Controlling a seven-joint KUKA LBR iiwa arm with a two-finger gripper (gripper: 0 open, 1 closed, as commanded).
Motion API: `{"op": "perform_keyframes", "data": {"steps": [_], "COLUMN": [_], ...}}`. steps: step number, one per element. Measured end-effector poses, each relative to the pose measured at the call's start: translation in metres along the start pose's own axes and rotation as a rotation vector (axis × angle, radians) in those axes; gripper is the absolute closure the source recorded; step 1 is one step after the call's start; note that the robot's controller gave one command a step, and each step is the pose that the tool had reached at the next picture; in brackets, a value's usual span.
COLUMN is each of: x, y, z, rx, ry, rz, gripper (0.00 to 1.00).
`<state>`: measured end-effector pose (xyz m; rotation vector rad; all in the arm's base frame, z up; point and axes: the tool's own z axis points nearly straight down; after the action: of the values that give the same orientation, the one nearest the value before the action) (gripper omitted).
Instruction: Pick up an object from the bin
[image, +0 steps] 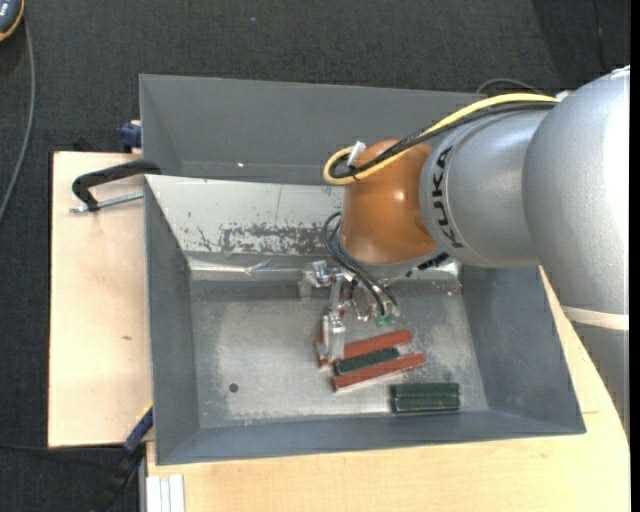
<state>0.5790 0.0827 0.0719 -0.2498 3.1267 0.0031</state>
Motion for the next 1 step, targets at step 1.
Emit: {"op": "perform_keyframes", "data": {"steps": [1], "x": [0.0], "y": [0.0], "z": [0.0], "rx": [0.0], "ry": [0.0], "rz": [0.0], "gripper": [0.0]}}
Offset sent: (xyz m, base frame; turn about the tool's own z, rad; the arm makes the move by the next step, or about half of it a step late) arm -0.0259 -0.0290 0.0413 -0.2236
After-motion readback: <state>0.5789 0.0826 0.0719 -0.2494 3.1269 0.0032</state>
